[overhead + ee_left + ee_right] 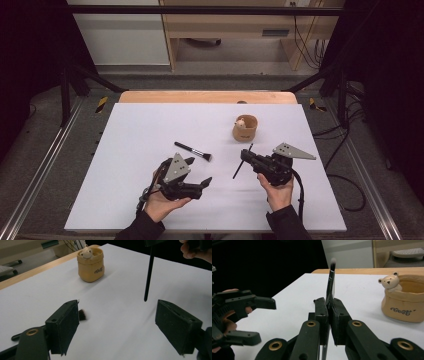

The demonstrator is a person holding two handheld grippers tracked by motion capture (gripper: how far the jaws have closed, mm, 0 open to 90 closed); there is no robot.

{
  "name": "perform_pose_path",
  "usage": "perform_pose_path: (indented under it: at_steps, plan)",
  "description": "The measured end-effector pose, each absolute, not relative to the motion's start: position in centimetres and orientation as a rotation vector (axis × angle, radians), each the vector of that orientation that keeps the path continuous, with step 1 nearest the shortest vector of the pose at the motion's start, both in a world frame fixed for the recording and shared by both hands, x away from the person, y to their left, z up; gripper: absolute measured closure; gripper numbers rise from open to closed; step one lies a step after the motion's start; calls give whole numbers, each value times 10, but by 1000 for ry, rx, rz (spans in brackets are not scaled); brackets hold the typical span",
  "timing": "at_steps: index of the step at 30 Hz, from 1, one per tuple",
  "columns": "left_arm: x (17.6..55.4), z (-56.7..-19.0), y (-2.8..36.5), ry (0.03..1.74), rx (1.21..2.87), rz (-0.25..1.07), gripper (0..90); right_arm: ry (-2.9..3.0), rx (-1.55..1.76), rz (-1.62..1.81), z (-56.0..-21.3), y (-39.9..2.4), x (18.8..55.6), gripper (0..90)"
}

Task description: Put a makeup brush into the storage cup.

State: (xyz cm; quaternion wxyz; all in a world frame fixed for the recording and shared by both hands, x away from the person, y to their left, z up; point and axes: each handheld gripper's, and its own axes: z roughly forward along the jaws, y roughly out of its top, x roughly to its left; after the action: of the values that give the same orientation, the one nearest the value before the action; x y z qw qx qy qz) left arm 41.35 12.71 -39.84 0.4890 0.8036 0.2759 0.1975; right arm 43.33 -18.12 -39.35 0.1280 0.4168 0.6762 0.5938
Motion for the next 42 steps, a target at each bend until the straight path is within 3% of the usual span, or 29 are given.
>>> perform_pose_path:
  at_steps: [22, 42]
  plan:
    - [409, -398, 213, 777, 1892, 603, 145, 1934, 1172, 1646, -385, -194, 434, 848]
    - [402, -416, 265, 849, 1857, 636, 118, 1909, 1160, 1584, -373, -192, 449, 848]
